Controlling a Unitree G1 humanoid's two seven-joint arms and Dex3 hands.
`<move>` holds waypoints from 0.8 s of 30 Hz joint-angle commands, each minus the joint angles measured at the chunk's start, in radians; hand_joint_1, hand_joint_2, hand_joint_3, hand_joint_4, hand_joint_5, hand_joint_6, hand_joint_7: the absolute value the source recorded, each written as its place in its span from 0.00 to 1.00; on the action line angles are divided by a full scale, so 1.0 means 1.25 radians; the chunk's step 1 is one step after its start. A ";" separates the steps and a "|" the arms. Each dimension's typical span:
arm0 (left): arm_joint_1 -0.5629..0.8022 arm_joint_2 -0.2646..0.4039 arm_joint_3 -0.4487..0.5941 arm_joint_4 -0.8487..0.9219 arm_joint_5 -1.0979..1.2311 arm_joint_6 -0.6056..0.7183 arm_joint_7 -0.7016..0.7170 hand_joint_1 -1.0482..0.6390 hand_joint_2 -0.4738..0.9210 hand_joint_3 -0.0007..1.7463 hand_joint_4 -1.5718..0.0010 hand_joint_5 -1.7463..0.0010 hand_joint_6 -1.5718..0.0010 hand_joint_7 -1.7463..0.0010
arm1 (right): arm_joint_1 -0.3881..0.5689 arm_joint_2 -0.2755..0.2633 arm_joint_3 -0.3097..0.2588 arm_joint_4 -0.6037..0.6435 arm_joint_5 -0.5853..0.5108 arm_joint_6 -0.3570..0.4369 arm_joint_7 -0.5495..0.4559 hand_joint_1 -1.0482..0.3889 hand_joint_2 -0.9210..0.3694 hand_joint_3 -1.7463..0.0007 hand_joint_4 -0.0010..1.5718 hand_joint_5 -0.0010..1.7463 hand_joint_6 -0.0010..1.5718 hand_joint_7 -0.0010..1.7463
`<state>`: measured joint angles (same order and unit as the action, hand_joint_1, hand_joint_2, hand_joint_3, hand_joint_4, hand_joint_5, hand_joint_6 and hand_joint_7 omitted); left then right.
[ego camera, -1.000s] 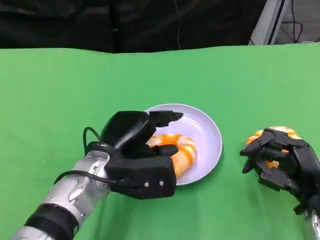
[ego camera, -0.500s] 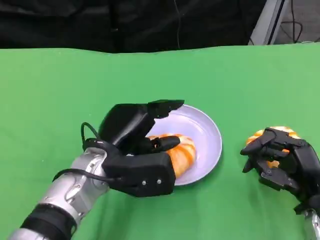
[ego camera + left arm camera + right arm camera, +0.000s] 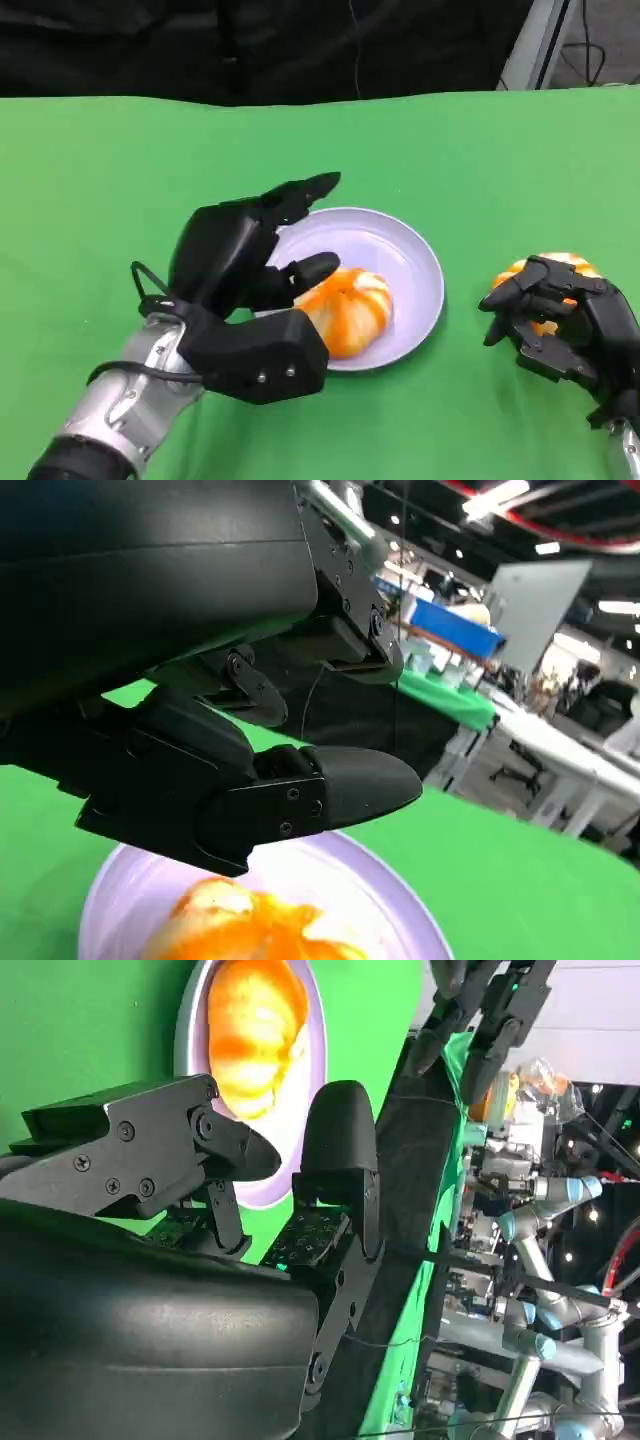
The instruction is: Grasp the bread from the table and place it into the plate.
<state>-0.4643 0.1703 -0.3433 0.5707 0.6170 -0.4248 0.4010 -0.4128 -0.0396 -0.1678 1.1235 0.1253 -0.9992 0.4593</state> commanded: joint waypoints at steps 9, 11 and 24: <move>0.063 0.024 0.056 -0.053 -0.014 -0.032 0.035 0.19 1.00 0.37 0.49 0.98 0.66 0.99 | 0.000 -0.011 -0.003 0.000 0.002 -0.010 -0.001 0.78 0.09 0.58 0.54 0.81 0.56 0.59; 0.074 0.026 0.065 -0.062 -0.018 -0.037 0.034 0.19 1.00 0.36 0.49 0.98 0.66 0.99 | 0.000 -0.011 -0.003 0.001 0.002 -0.011 -0.001 0.78 0.10 0.58 0.54 0.81 0.56 0.59; 0.142 0.031 0.125 -0.070 -0.070 -0.125 0.070 0.23 1.00 0.30 0.43 0.98 0.62 0.99 | 0.003 -0.011 -0.002 -0.002 0.003 0.002 -0.001 0.77 0.09 0.59 0.53 0.82 0.56 0.58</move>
<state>-0.3128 0.1895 -0.2145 0.4855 0.5554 -0.5536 0.4676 -0.4128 -0.0400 -0.1677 1.1241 0.1245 -1.0027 0.4609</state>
